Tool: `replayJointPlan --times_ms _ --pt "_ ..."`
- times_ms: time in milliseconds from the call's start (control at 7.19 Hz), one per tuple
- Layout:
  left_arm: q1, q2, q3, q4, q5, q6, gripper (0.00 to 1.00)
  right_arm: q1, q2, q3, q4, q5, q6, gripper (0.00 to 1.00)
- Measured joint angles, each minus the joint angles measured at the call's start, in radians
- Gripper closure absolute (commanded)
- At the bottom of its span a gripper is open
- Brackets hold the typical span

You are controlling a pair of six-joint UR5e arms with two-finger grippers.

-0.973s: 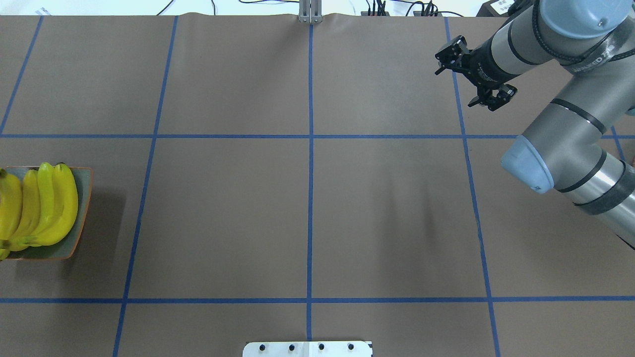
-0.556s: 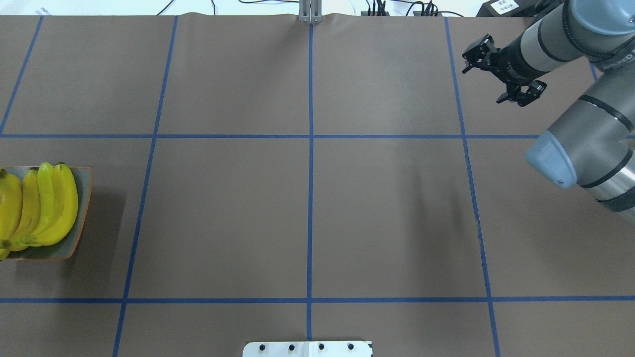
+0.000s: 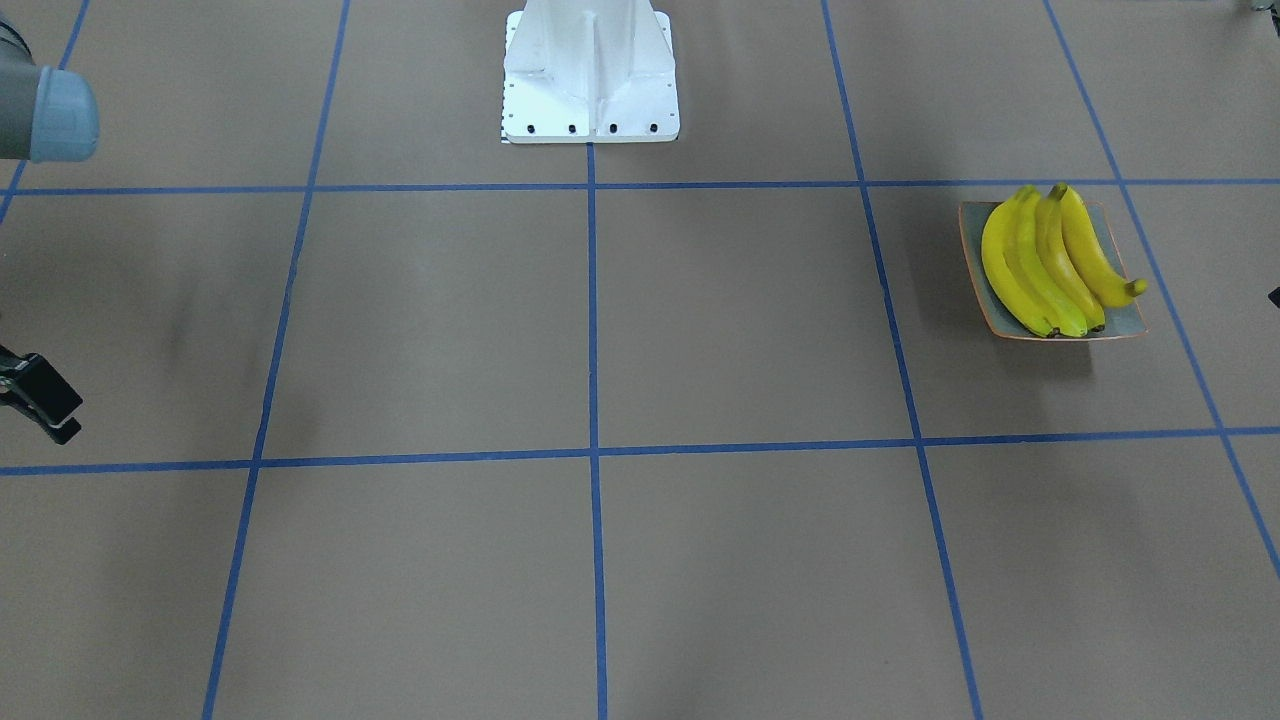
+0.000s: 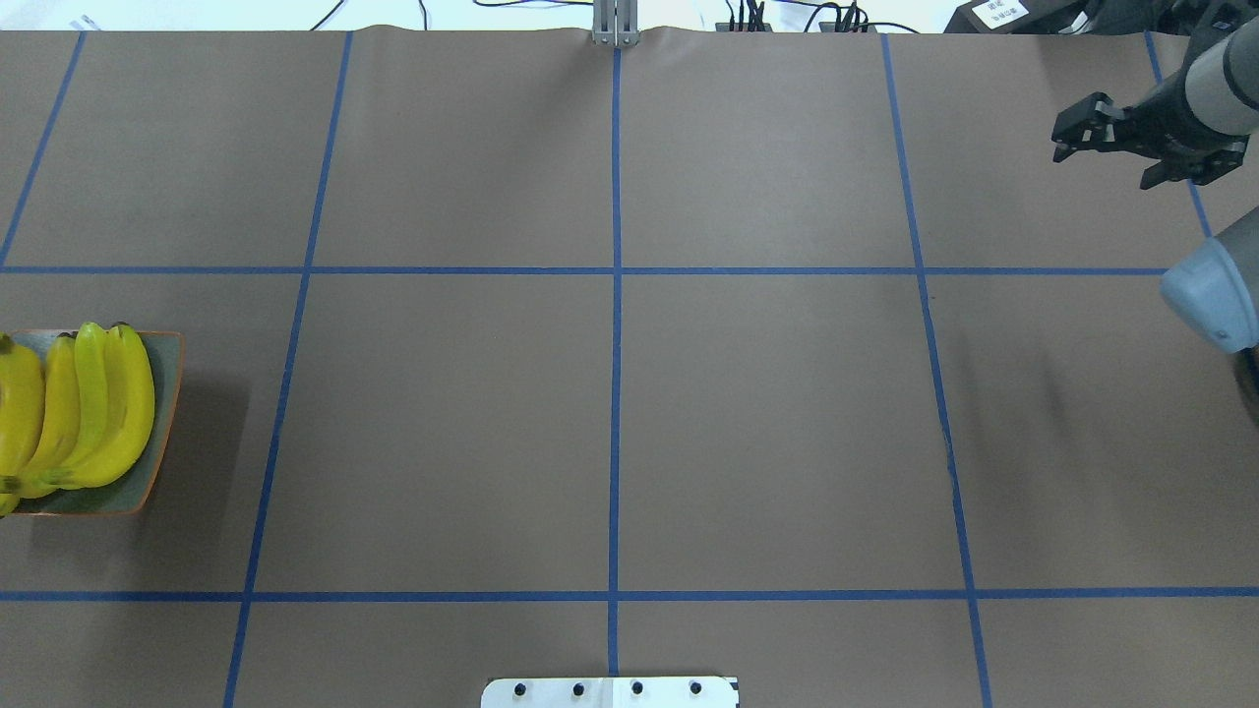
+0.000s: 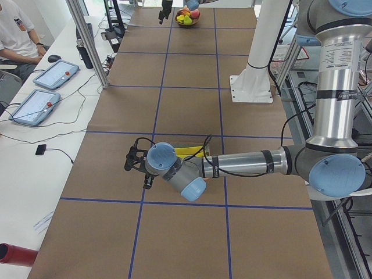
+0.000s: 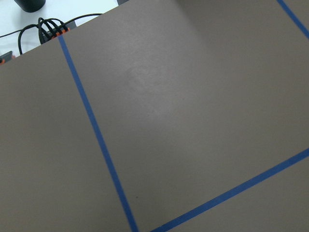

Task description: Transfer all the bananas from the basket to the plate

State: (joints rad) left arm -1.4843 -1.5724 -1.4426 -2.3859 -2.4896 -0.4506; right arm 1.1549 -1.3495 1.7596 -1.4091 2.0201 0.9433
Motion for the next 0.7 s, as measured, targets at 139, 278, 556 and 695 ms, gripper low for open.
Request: replayJointPlan --times_ms 139,278,556,695 --pt "0.026 -0.017 -0.002 0.037 0.035 0.005 0.01 0.048 -0.028 -0.029 -0.001 0.013 -0.199 0.0" --pt "0.046 -0.041 -0.005 0.083 0.054 0.011 0.01 0.116 -0.052 -0.065 -0.002 0.062 -0.405 0.0" --pt "0.063 -0.08 -0.014 0.198 0.079 0.091 0.01 0.236 -0.083 -0.126 -0.003 0.174 -0.663 0.0" --pt "0.062 -0.099 -0.02 0.279 0.101 0.172 0.01 0.261 -0.095 -0.135 -0.005 0.191 -0.716 0.0"
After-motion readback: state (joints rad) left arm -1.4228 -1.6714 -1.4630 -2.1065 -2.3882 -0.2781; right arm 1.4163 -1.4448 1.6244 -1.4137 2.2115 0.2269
